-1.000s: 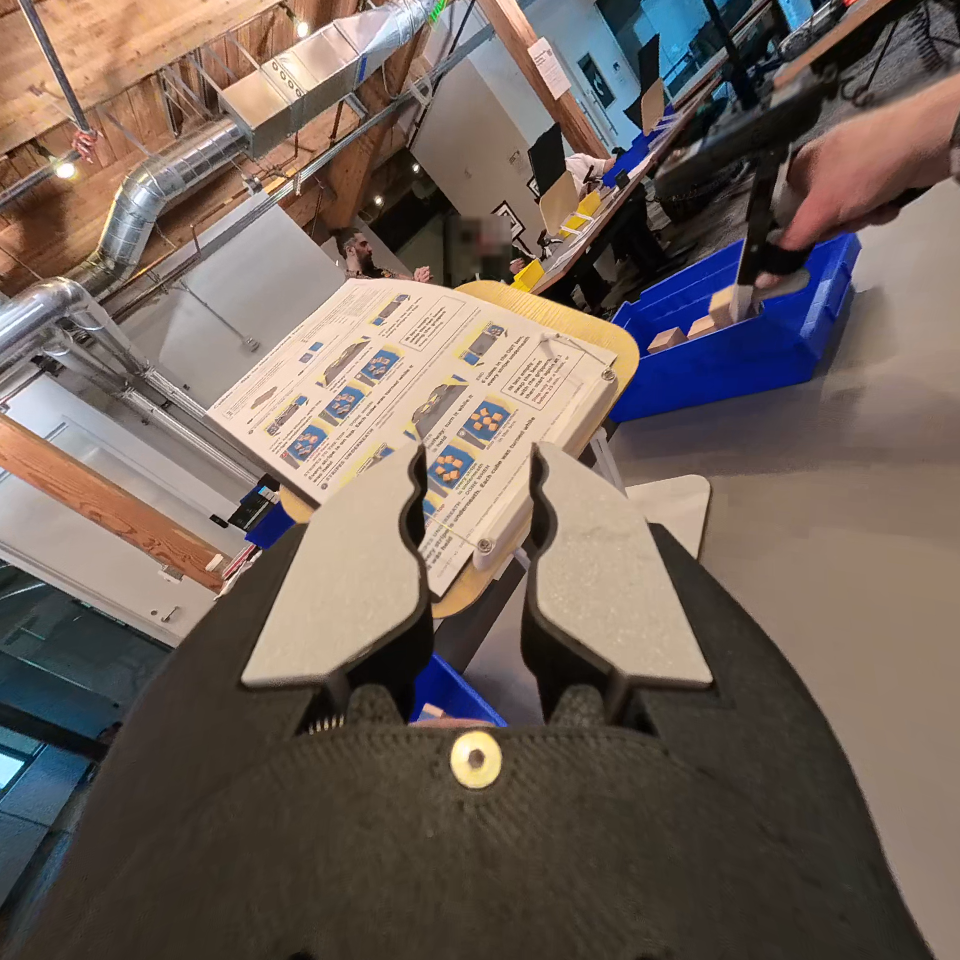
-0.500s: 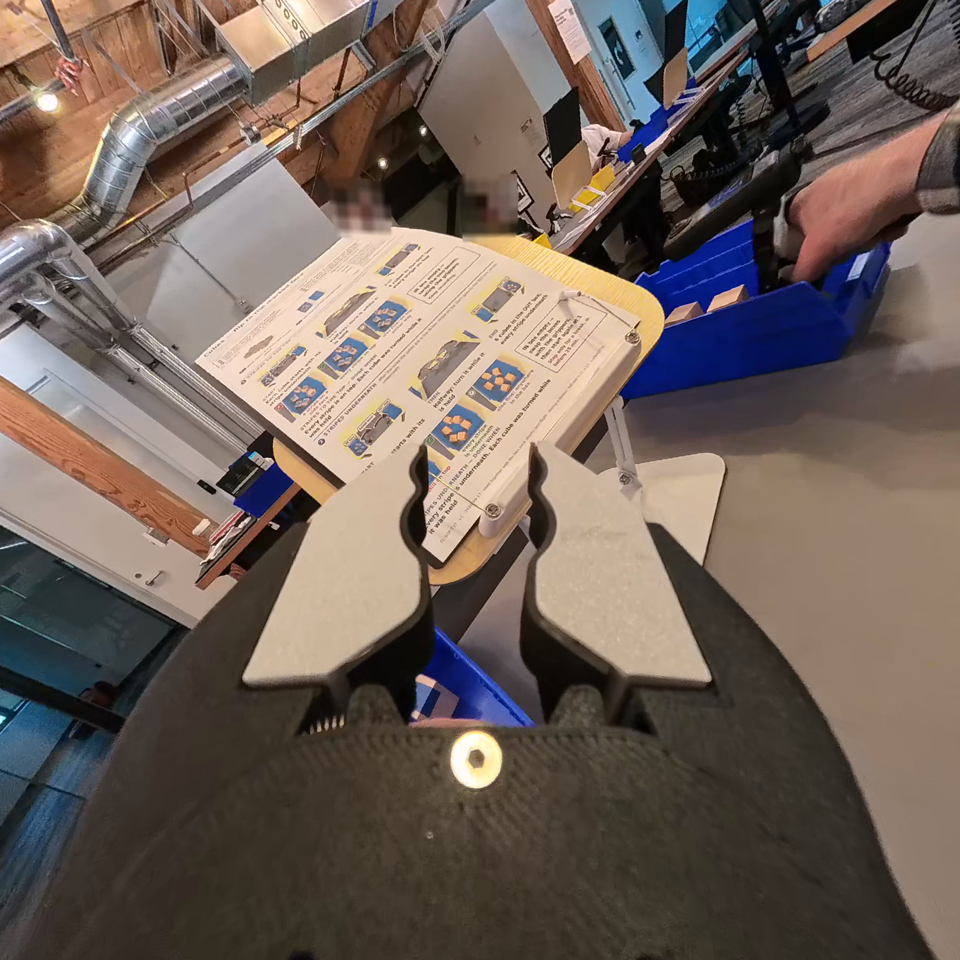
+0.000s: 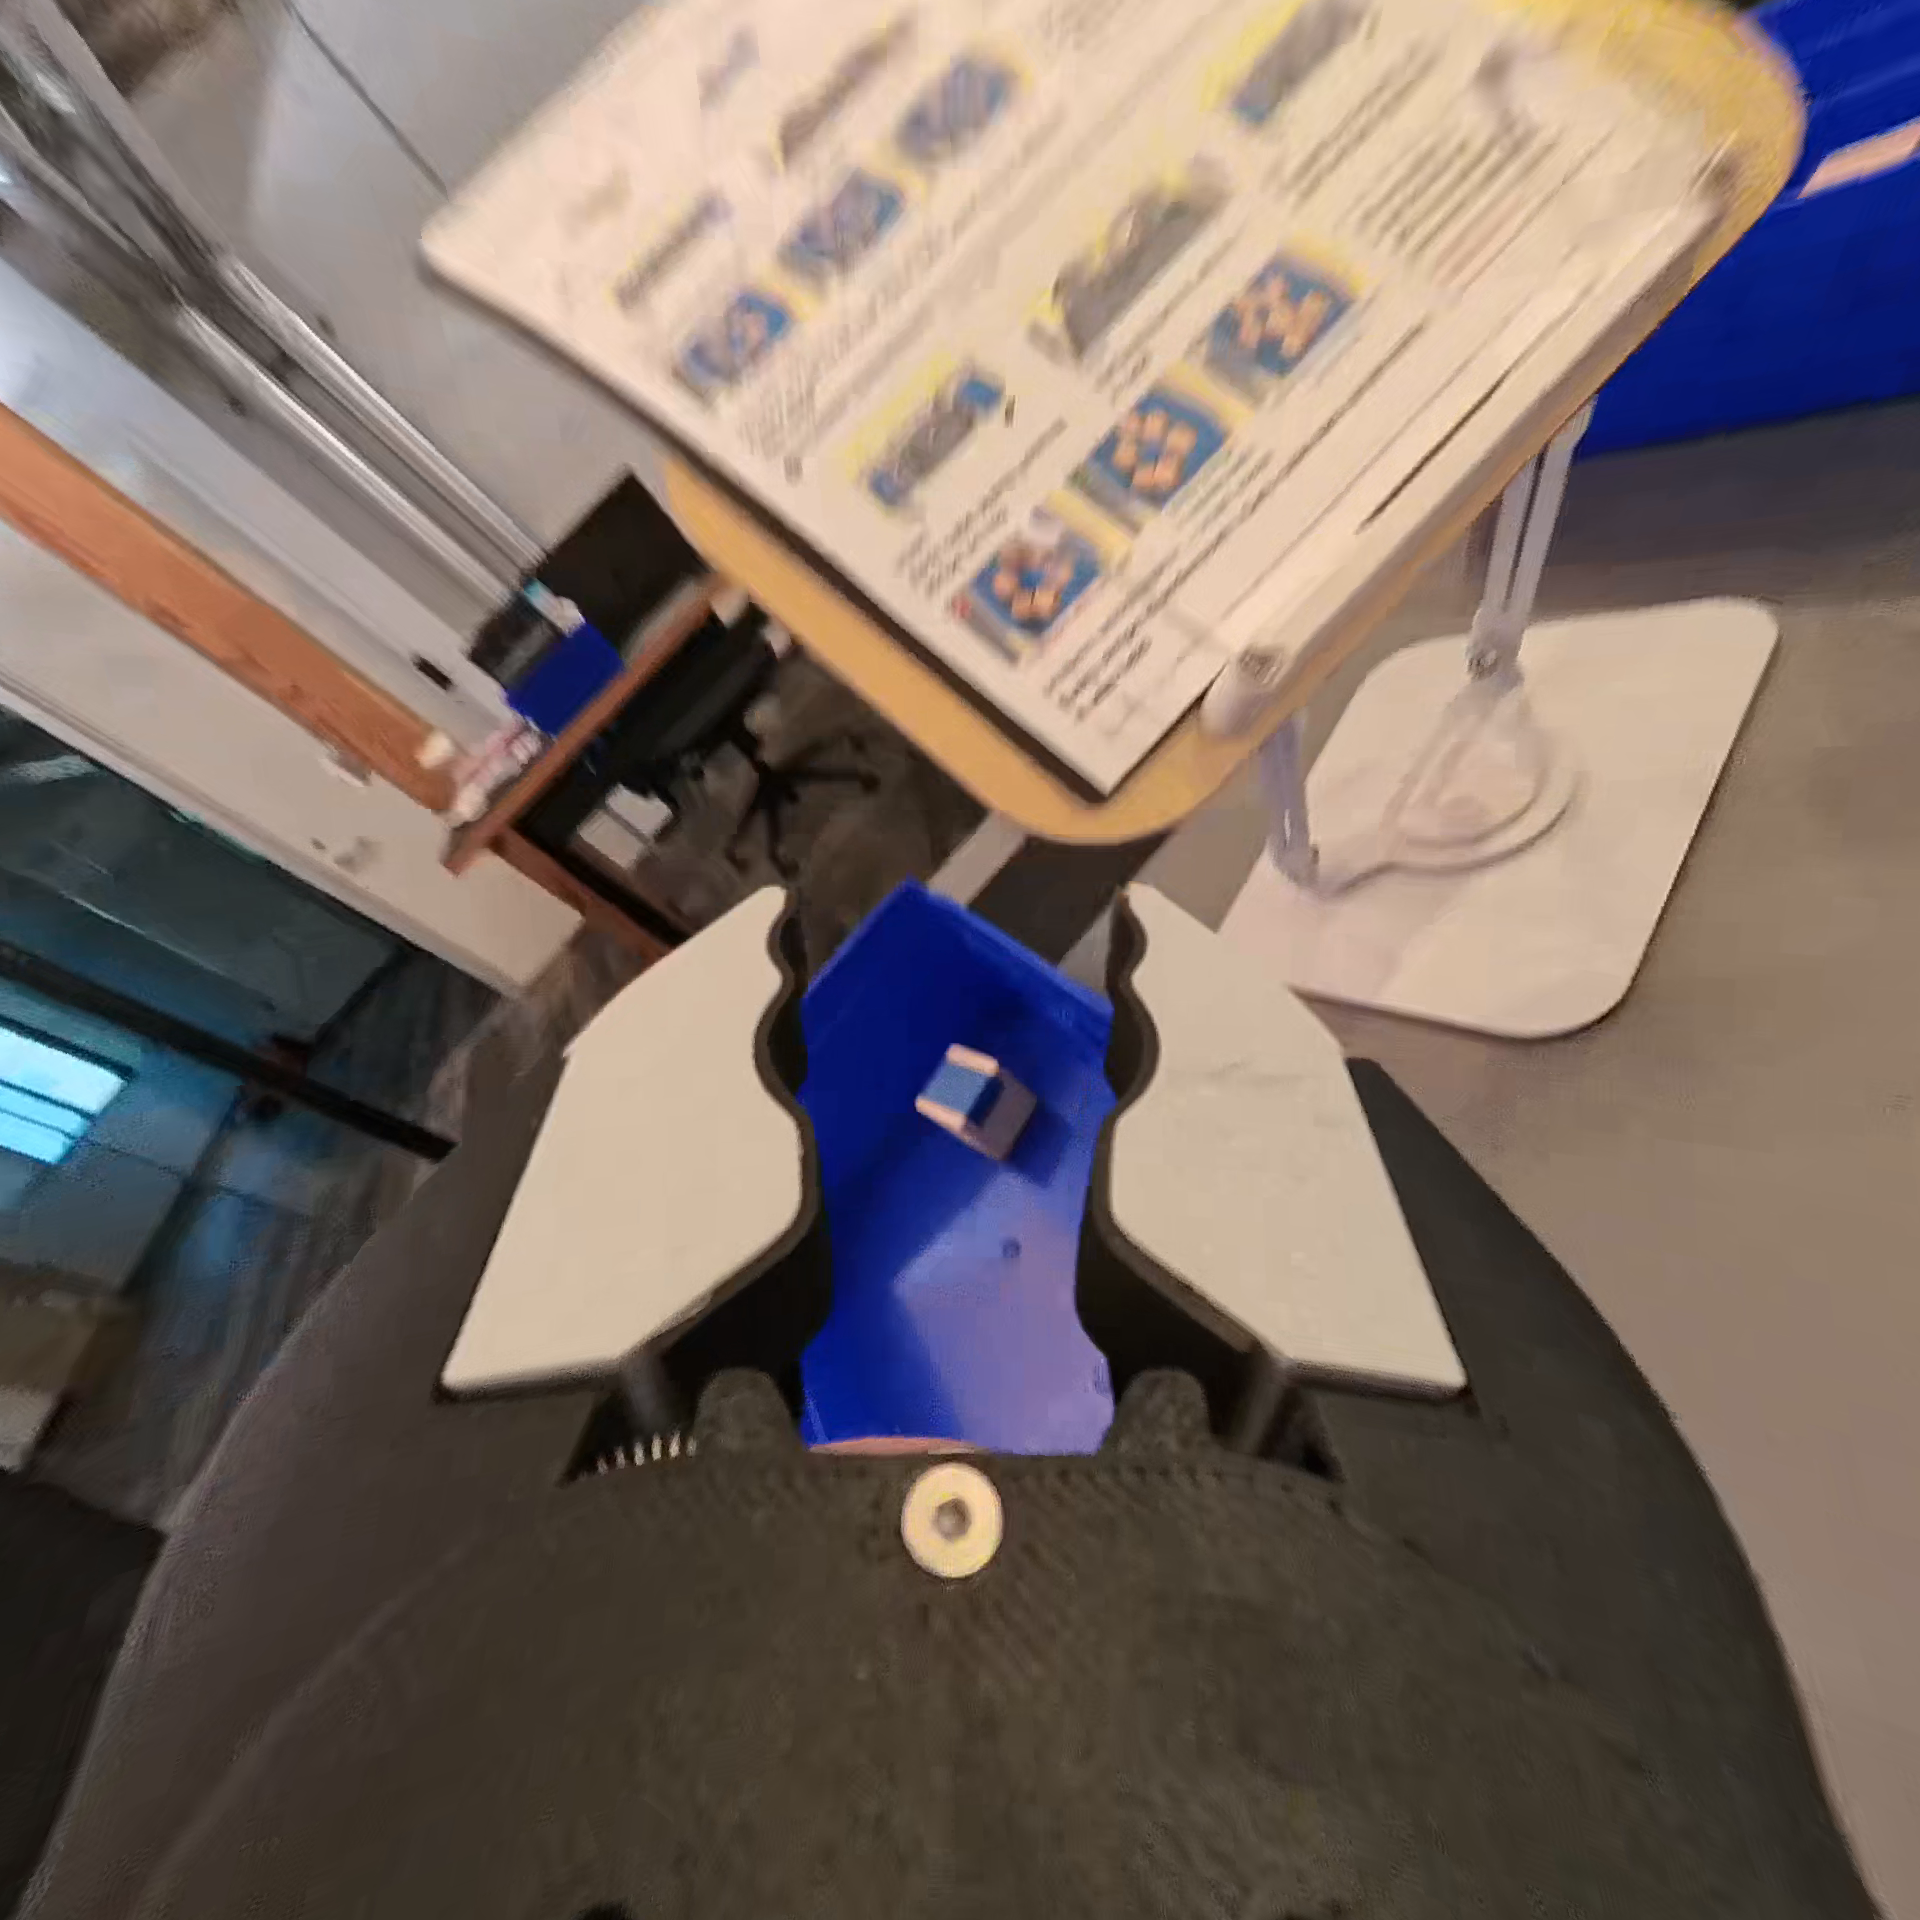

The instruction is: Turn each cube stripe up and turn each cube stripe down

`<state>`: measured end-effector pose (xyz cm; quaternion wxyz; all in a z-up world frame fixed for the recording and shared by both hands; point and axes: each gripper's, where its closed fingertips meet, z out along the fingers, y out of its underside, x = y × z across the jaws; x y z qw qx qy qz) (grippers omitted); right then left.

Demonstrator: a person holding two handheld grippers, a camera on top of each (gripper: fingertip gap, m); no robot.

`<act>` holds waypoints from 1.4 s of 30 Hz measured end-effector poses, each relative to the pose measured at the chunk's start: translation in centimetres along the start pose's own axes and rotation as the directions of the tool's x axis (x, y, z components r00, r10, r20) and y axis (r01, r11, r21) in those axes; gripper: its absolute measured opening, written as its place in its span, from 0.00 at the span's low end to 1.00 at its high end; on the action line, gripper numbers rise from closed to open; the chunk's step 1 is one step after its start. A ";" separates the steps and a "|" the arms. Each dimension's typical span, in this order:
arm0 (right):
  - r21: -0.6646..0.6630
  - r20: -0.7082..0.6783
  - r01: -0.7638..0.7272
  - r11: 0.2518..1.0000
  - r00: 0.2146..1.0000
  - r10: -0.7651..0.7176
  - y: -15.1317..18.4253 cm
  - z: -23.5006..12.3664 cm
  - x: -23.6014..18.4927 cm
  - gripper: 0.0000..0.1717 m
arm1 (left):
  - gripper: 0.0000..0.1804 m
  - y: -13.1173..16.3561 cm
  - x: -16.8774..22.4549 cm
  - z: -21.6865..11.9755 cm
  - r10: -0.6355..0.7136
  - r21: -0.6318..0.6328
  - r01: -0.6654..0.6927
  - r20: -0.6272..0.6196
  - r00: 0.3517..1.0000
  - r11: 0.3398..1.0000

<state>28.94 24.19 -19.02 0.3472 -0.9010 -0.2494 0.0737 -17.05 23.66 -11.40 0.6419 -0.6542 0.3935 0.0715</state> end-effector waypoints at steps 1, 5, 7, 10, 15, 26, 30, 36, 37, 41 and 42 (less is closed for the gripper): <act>0.021 0.028 0.009 1.000 1.000 -0.010 -0.1 -0.5 -1.1 0.33 | 0.32 1.5 -0.6 1.0 -0.024 -0.049 0.023 -0.021 0.999 0.999; 0.097 0.122 0.033 0.995 0.992 -0.045 -0.3 -2.0 -5.1 0.32 | 0.36 8.3 -1.6 6.0 -0.055 -0.270 0.016 -0.139 0.989 0.963; 0.112 0.173 0.045 0.993 0.983 -0.064 -0.2 -2.3 -6.9 0.32 | 0.38 11.4 -1.2 8.6 -0.083 -0.348 0.003 -0.215 0.973 0.937; 0.137 0.216 0.055 0.989 0.973 -0.084 -0.4 -2.6 -8.7 0.32 | 0.42 15.2 -1.1 12.1 -0.067 -0.431 -0.063 -0.281 0.957 0.900; 0.144 0.233 0.093 0.985 0.964 -0.125 -0.8 -2.5 -9.8 0.32 | 0.44 19.3 -0.4 16.5 -0.058 -0.539 -0.182 -0.397 0.916 0.823; 0.184 0.287 0.104 0.977 0.946 -0.155 -1.5 -2.6 -11.2 0.31 | 0.28 22.7 1.2 18.7 -0.147 -0.627 -0.247 -0.508 0.849 0.739; 0.252 0.364 0.076 0.965 0.916 -0.167 -2.5 -3.4 -13.0 0.31 | 0.27 19.0 -1.0 16.5 -0.120 -0.553 -0.116 -0.372 0.920 0.825; 0.347 0.529 0.000 0.938 0.826 -0.196 -4.3 -5.8 -17.2 0.31 | 0.28 8.9 -3.2 8.1 -0.088 -0.291 0.016 -0.234 0.968 0.957; 0.363 0.550 -0.014 0.932 0.810 -0.202 -4.7 -6.3 -17.9 0.31 | 0.28 7.0 -3.1 6.6 -0.076 -0.237 0.022 -0.219 0.973 0.971; 0.406 0.659 -0.098 0.909 0.720 -0.217 -6.2 -8.7 -21.1 0.31 | 0.27 -1.7 -1.0 0.9 -0.015 0.010 0.017 -0.180 0.984 1.000; 0.412 0.683 -0.122 0.903 0.698 -0.217 -6.6 -9.3 -21.8 0.32 | 0.27 -3.9 0.1 -0.2 -0.014 0.072 0.028 -0.187 0.982 0.997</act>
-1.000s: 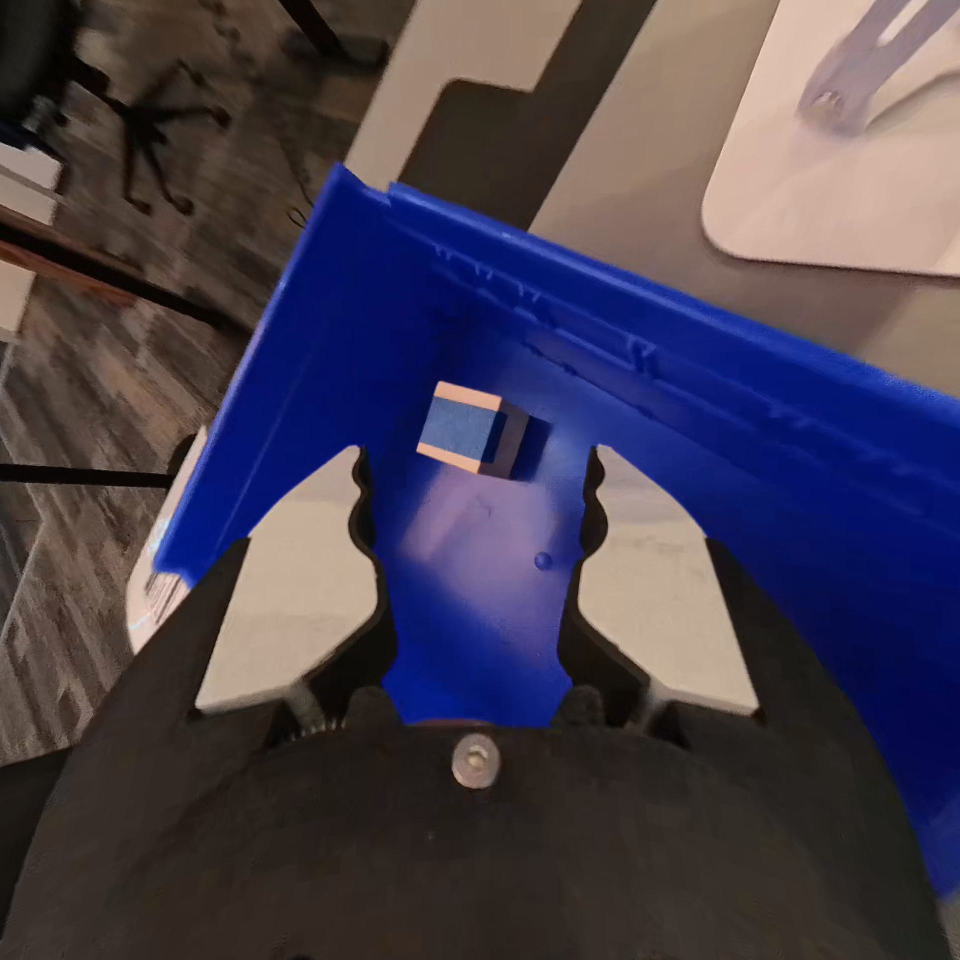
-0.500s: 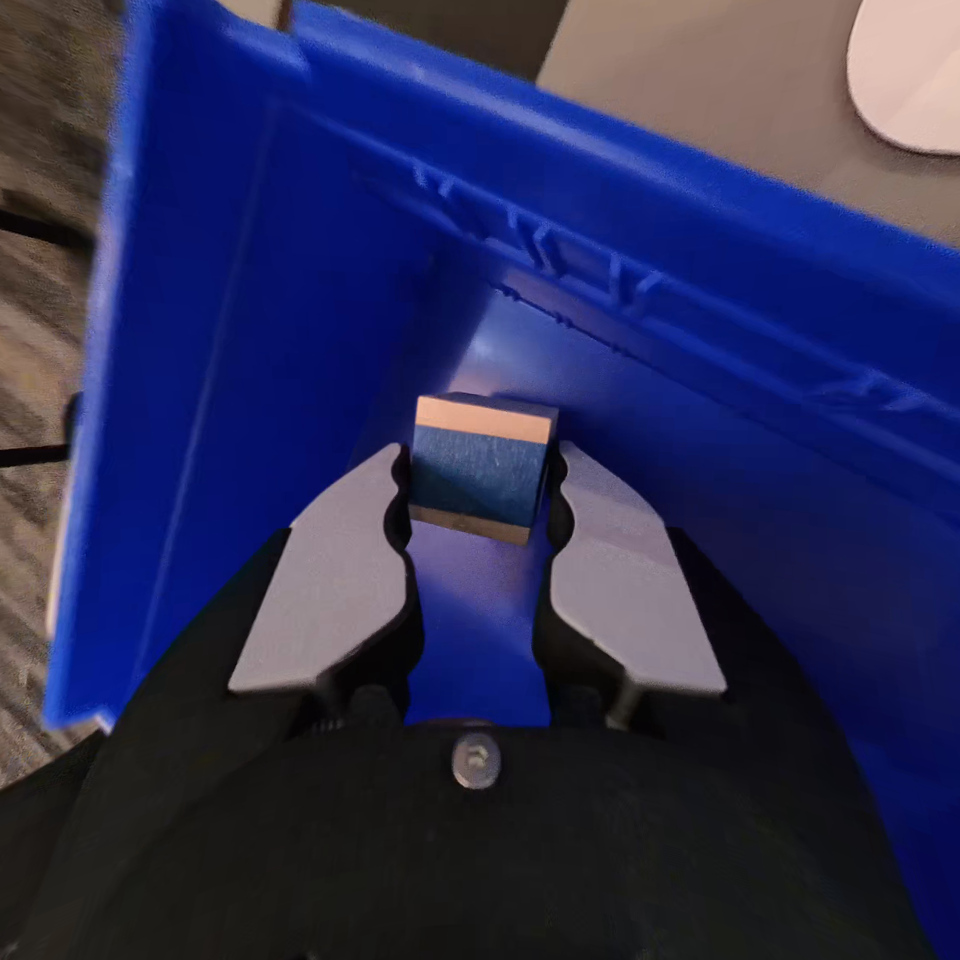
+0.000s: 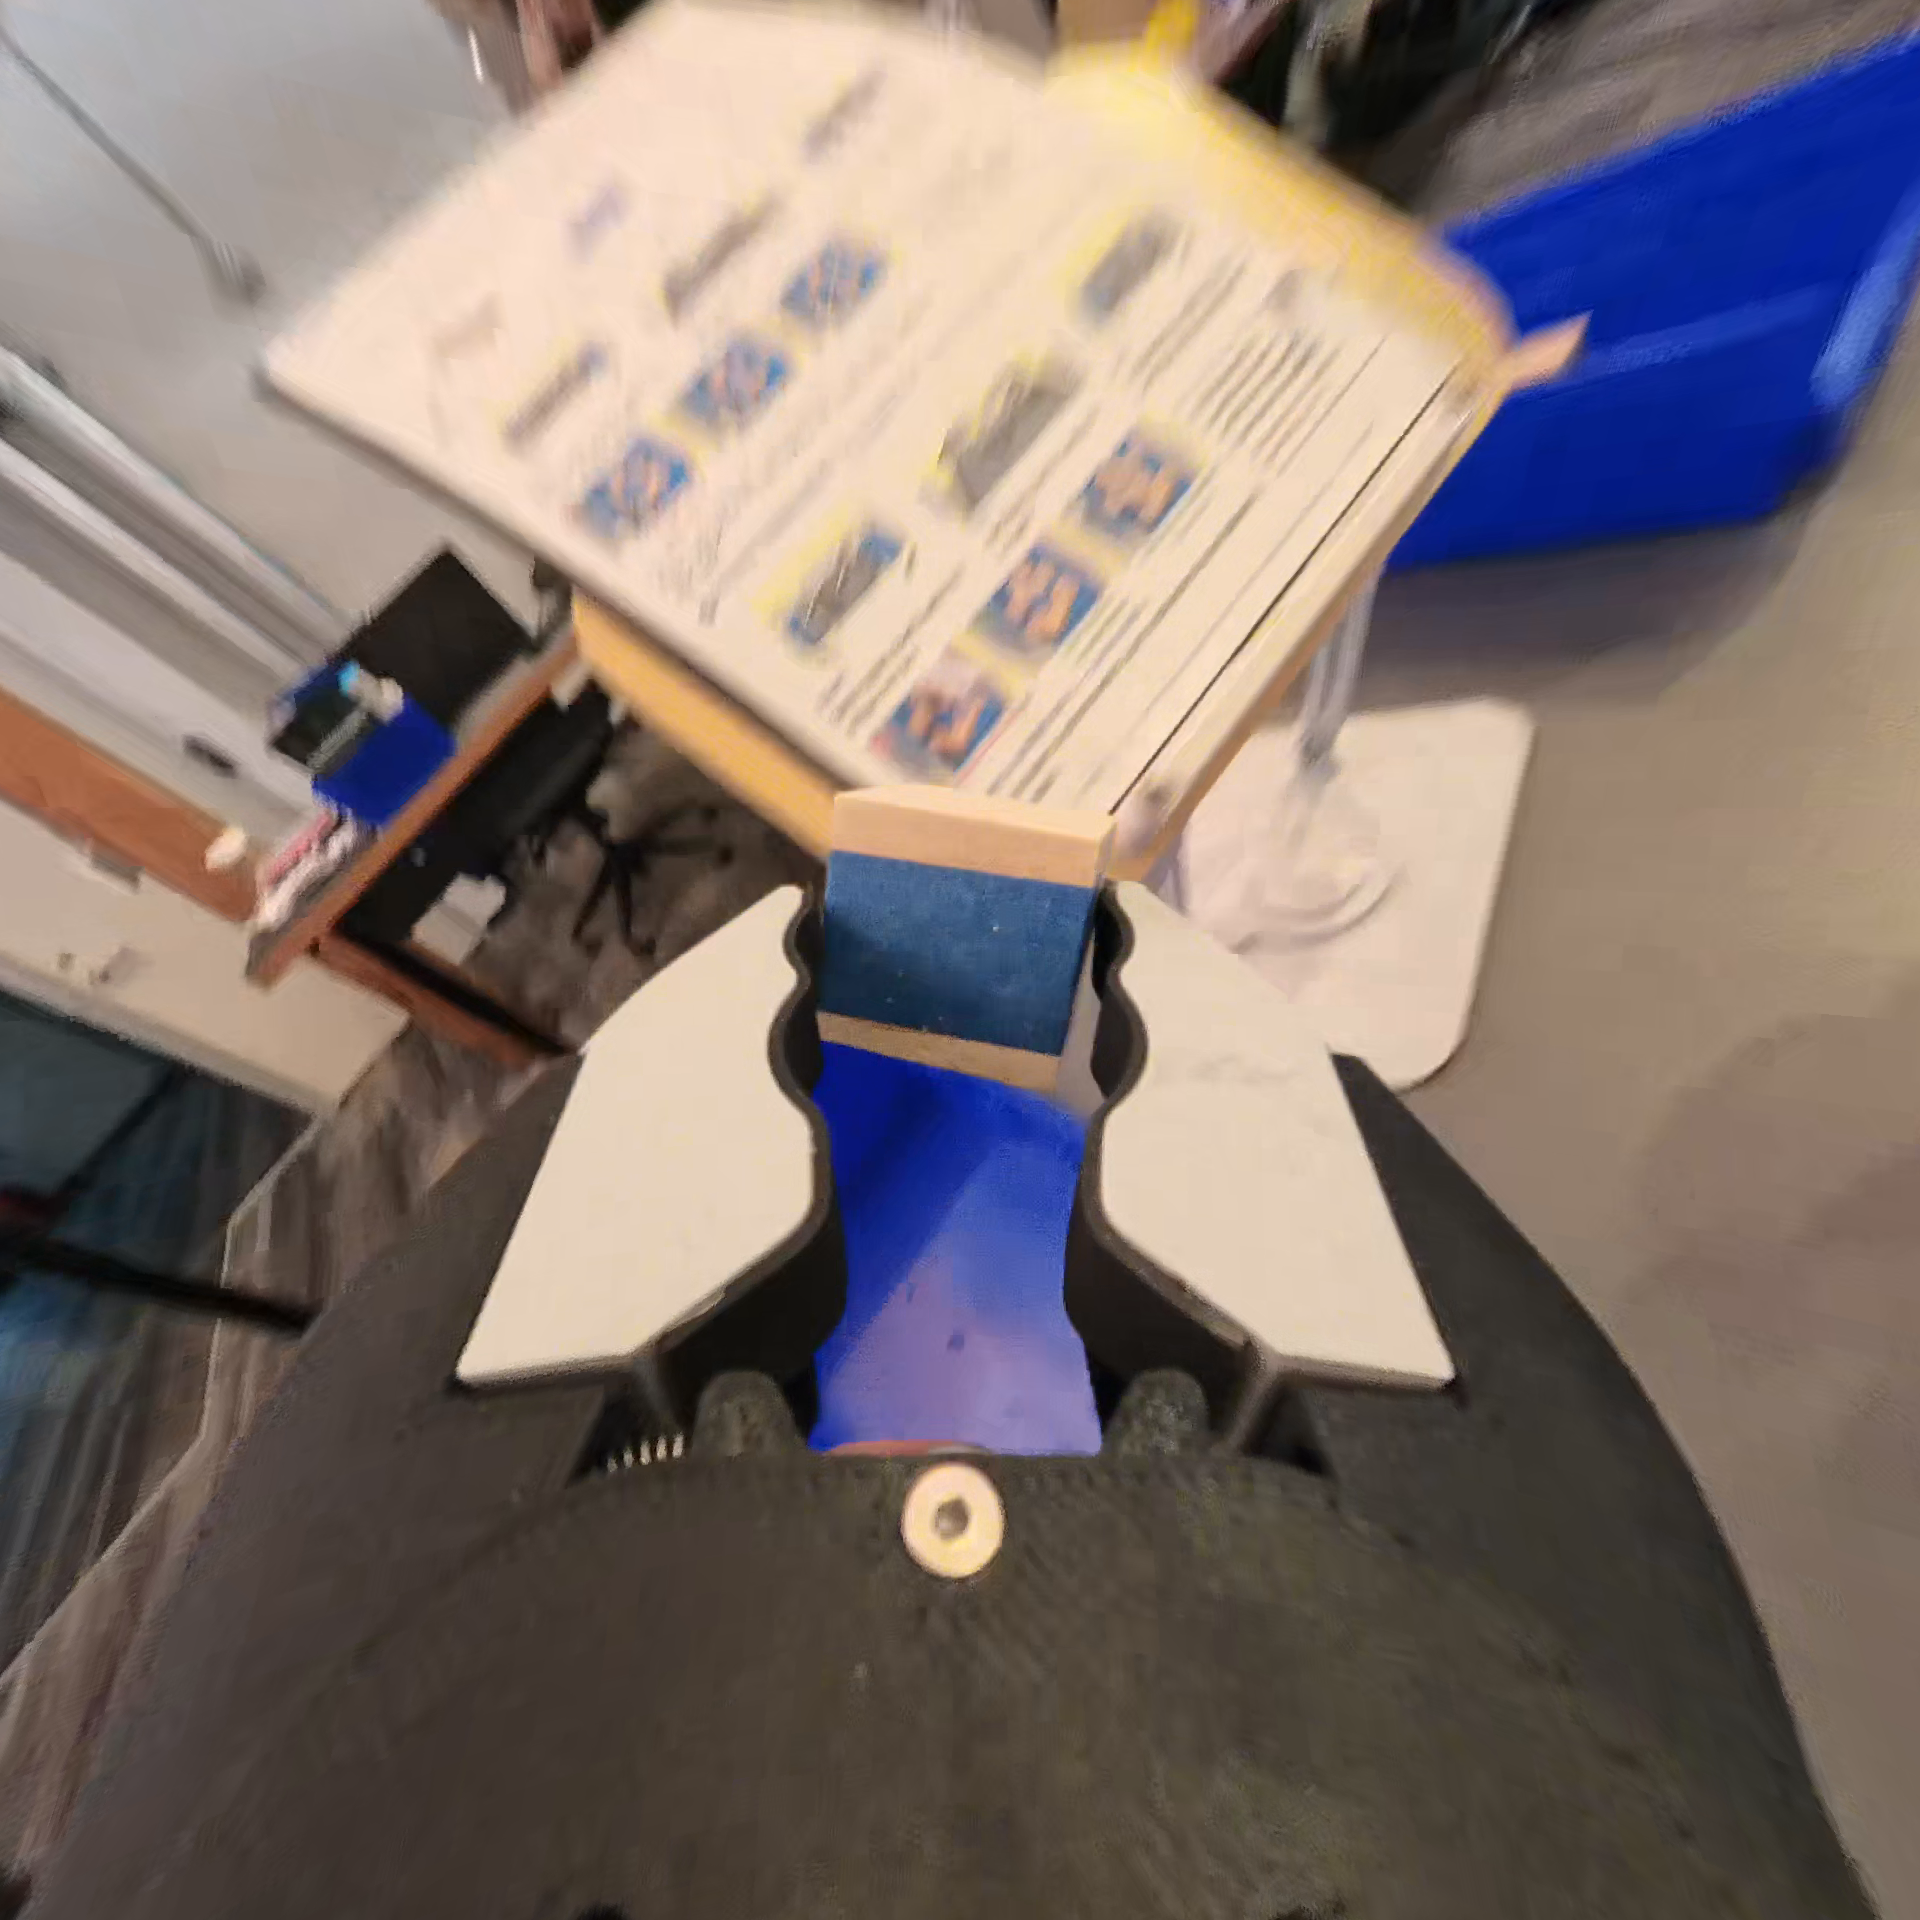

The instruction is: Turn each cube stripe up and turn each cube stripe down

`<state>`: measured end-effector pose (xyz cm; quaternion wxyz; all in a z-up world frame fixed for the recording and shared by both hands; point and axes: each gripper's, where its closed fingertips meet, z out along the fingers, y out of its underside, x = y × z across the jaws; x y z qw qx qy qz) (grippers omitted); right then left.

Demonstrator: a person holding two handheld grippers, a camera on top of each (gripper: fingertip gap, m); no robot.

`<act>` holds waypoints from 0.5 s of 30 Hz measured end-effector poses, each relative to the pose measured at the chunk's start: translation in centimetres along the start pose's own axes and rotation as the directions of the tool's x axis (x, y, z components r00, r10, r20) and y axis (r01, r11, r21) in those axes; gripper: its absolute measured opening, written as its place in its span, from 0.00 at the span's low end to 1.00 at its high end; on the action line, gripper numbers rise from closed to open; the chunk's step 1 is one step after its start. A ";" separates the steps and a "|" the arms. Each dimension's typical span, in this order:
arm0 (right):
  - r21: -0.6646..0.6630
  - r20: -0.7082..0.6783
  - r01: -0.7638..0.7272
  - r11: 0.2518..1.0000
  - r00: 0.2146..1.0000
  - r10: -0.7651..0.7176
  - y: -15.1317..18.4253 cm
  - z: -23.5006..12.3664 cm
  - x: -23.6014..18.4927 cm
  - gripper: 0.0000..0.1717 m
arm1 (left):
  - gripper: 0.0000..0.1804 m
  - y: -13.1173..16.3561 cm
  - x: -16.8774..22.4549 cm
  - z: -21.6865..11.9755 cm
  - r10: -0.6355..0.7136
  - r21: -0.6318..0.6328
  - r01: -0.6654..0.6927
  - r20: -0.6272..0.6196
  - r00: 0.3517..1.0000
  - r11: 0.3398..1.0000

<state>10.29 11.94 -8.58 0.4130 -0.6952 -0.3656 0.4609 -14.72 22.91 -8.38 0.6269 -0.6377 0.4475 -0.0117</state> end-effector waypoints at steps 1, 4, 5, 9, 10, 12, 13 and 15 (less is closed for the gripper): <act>0.024 0.027 -0.012 1.000 1.000 0.012 -0.5 0.3 -0.8 0.32 | 0.27 -2.3 1.5 -0.7 0.015 0.072 -0.014 -0.008 1.000 0.997; 0.105 0.108 -0.055 0.993 0.993 0.043 -2.0 1.3 -3.1 0.32 | 0.27 -7.9 6.5 -2.1 0.097 0.206 -0.092 -0.012 0.995 0.974; 0.122 0.139 -0.072 0.990 0.989 0.055 -2.2 1.7 -3.9 0.33 | 0.27 -9.7 8.5 -2.6 0.118 0.260 -0.106 -0.032 0.992 0.960; 0.137 0.261 -0.129 0.982 0.961 0.090 -2.1 3.1 -7.0 0.34 | 0.27 -14.9 13.7 -4.4 0.181 0.385 -0.156 -0.029 0.983 0.910; 0.138 0.281 -0.133 0.981 0.956 0.090 -2.1 3.3 -7.6 0.34 | 0.27 -15.8 14.5 -4.8 0.202 0.402 -0.177 -0.020 0.979 0.898; 0.142 0.324 -0.152 0.978 0.941 0.099 -2.2 3.6 -8.8 0.35 | 0.27 -17.0 15.2 -5.6 0.234 0.410 -0.225 0.030 0.972 0.884; 0.142 0.347 -0.157 0.977 0.933 0.099 -2.2 3.7 -9.4 0.35 | 0.27 -17.6 15.5 -6.0 0.218 0.428 -0.208 0.026 0.976 0.879; 0.144 0.378 -0.159 0.977 0.921 0.094 -2.3 3.7 -10.4 0.36 | 0.27 -18.6 16.4 -6.8 0.192 0.469 -0.174 0.008 0.981 0.866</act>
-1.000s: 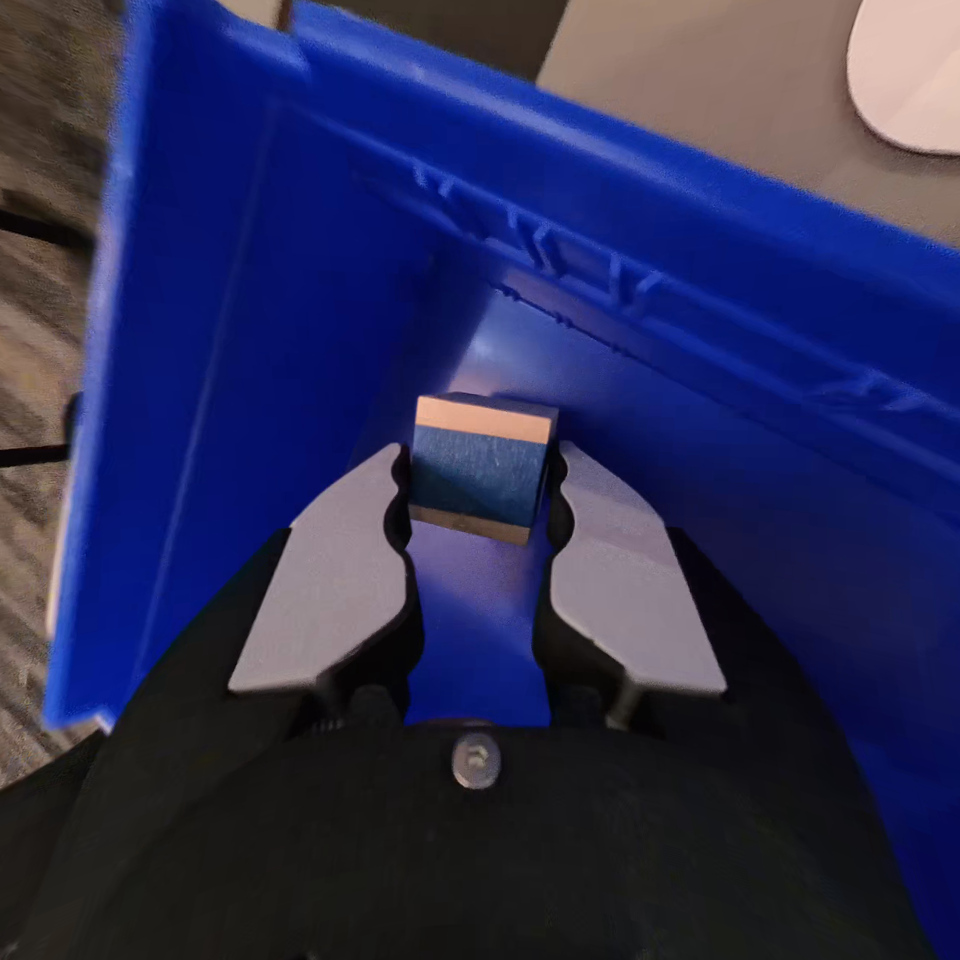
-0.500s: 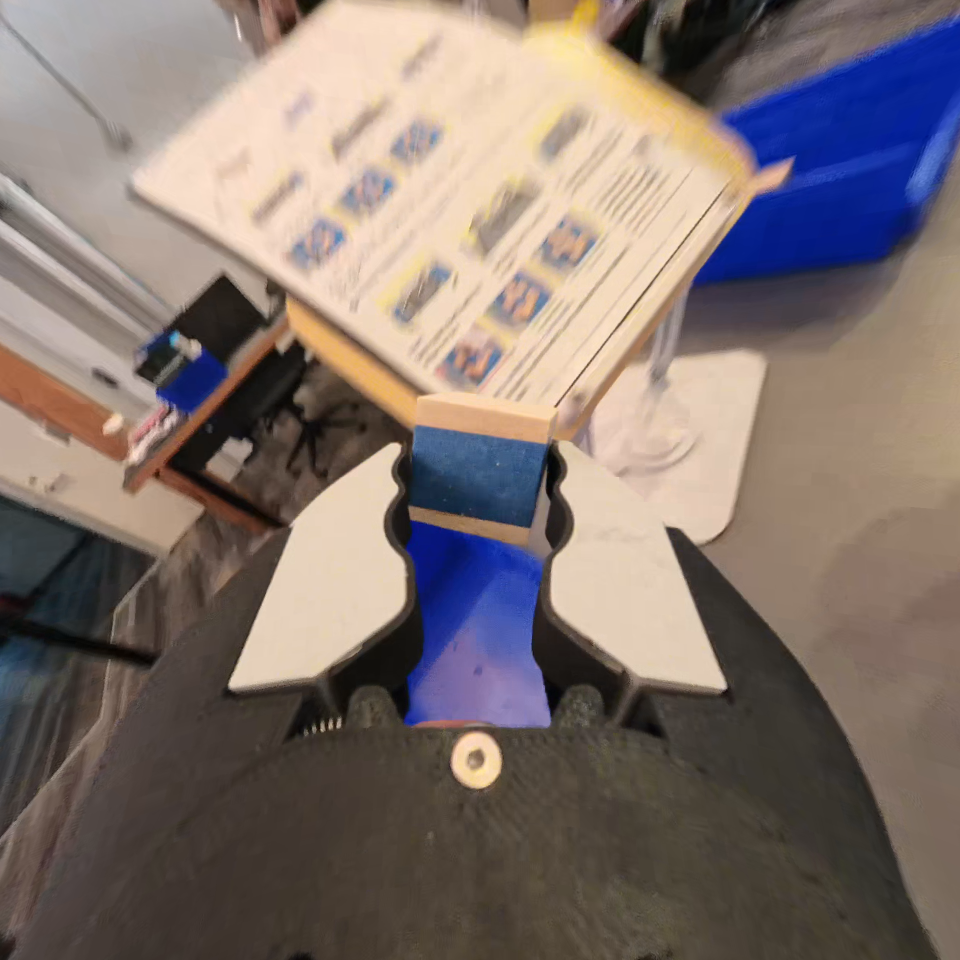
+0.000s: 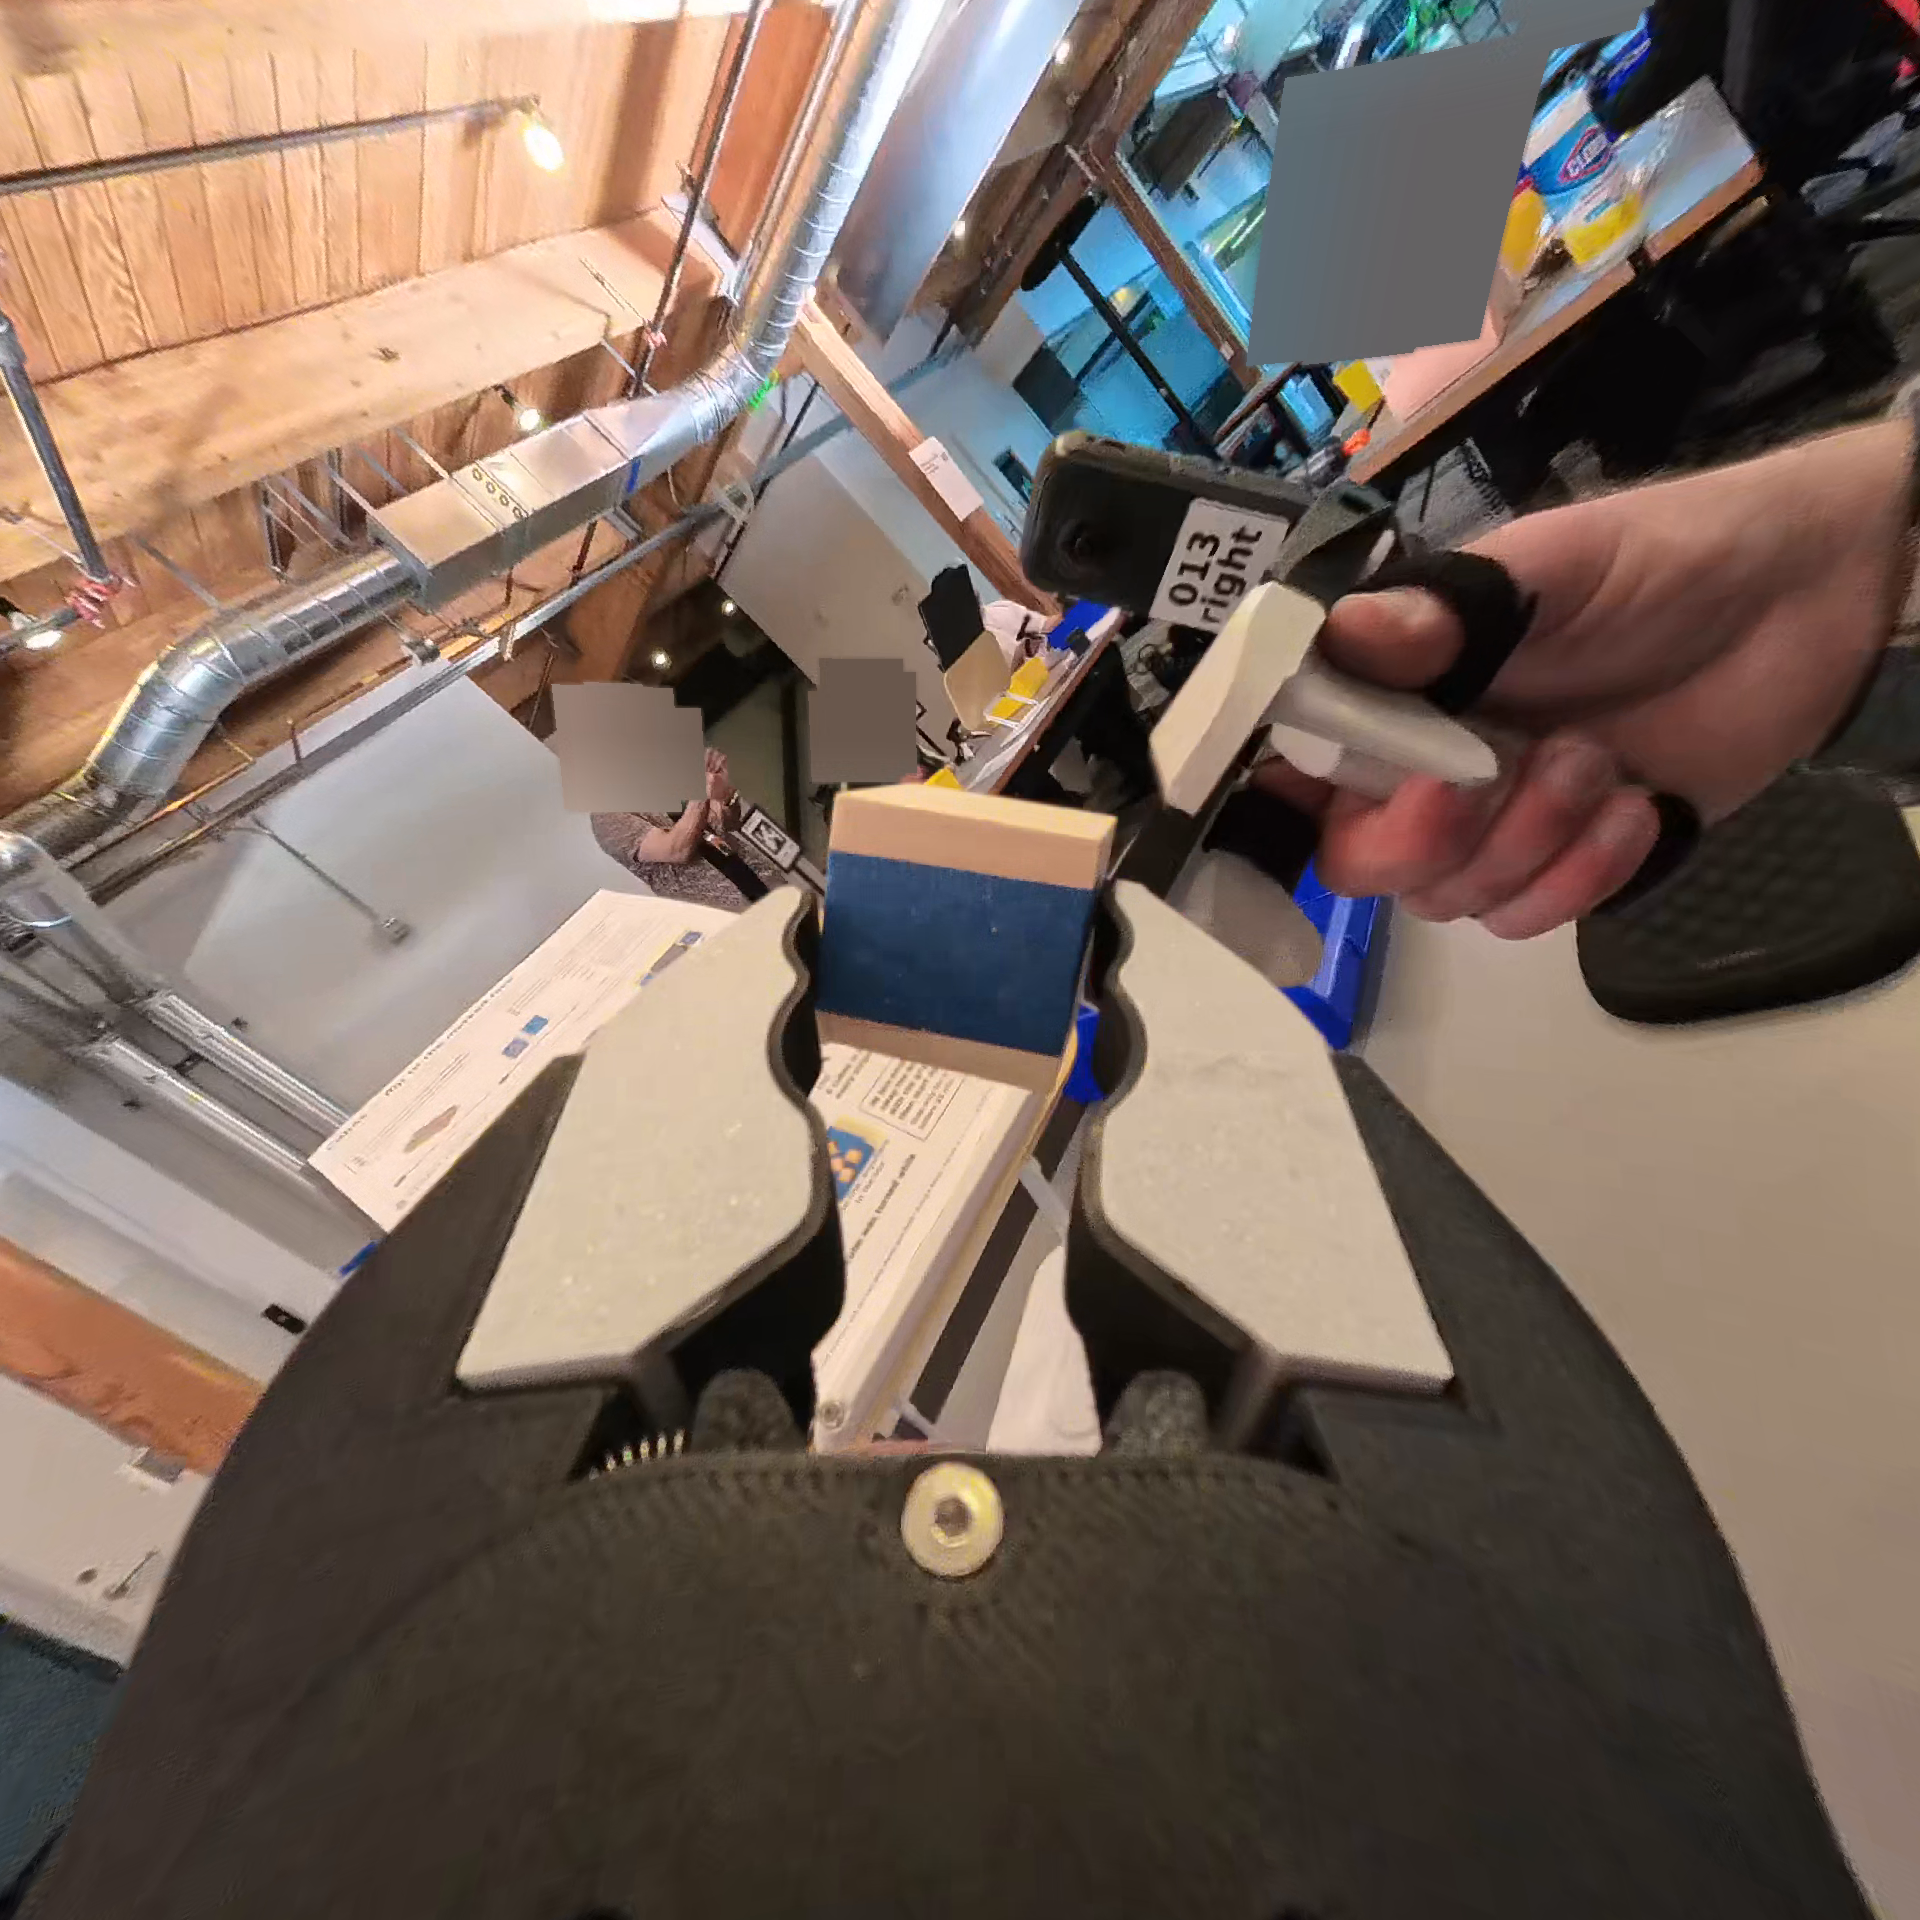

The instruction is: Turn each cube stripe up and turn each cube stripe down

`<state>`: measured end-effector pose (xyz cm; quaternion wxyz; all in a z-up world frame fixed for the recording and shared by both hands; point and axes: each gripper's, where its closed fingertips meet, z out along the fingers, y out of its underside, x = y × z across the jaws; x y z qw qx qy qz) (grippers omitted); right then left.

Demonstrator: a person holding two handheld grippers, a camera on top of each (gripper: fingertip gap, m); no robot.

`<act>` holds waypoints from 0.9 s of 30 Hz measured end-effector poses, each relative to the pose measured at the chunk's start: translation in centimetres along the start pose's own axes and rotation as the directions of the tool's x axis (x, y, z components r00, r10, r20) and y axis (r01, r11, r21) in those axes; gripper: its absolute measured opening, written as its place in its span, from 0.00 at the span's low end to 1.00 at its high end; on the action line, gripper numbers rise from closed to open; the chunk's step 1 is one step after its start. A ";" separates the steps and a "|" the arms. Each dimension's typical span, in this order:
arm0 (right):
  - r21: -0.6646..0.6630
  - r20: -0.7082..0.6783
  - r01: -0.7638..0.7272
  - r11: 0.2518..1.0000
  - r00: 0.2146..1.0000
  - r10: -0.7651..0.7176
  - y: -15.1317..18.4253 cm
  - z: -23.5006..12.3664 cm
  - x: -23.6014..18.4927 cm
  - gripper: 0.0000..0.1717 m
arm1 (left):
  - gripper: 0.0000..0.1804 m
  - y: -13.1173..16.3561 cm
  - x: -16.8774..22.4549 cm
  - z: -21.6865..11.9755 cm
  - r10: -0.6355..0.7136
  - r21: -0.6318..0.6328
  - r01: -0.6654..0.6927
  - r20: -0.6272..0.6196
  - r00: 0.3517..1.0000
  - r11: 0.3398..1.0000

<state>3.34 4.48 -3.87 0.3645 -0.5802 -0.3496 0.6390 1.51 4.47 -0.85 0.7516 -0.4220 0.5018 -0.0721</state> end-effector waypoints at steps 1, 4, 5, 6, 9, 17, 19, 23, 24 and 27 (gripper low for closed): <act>0.002 0.017 0.000 1.000 1.000 0.000 0.0 0.1 -0.4 0.36 | 0.27 -0.2 0.2 -0.1 0.020 -0.009 -0.019 0.017 1.000 1.000; 0.009 0.052 0.000 1.000 0.999 0.000 0.0 0.2 -1.3 0.37 | 0.27 -1.3 0.8 -0.3 0.052 0.002 -0.052 0.030 0.998 0.999; 0.011 0.063 -0.004 1.000 0.998 0.003 0.0 0.2 -1.6 0.38 | 0.27 -1.6 0.8 -0.4 0.070 -0.002 -0.070 0.040 0.997 0.998; 0.013 0.077 -0.007 1.000 0.997 0.005 0.0 0.2 -1.8 0.38 | 0.27 -1.9 0.9 -0.5 0.087 -0.003 -0.087 0.051 0.995 0.996; 0.012 0.114 -0.018 1.000 0.993 0.016 0.0 0.2 -2.4 0.41 | 0.27 -2.2 1.4 -0.3 0.117 0.000 -0.117 0.059 0.991 0.993; 0.017 0.185 -0.074 0.997 0.980 0.070 0.3 0.7 -2.8 0.40 | 0.27 -2.0 2.3 0.1 0.104 0.033 -0.106 0.047 0.993 0.994; 0.014 0.206 -0.078 0.997 0.976 0.073 0.4 0.9 -3.1 0.40 | 0.27 -1.9 2.5 0.1 0.094 0.045 -0.096 0.038 0.995 0.994; 0.020 0.293 -0.099 0.995 0.952 0.089 0.4 1.4 -4.2 0.34 | 0.27 -1.9 3.0 0.0 0.082 0.077 -0.083 0.019 0.996 0.994; 0.018 0.311 -0.104 0.994 0.946 0.093 0.5 1.5 -4.4 0.33 | 0.27 -1.9 3.2 0.1 0.080 0.083 -0.081 0.010 0.997 0.993; 0.024 0.339 -0.117 0.993 0.935 0.102 0.6 1.6 -4.7 0.28 | 0.27 -2.0 3.6 0.1 0.079 0.107 -0.078 0.003 0.997 0.991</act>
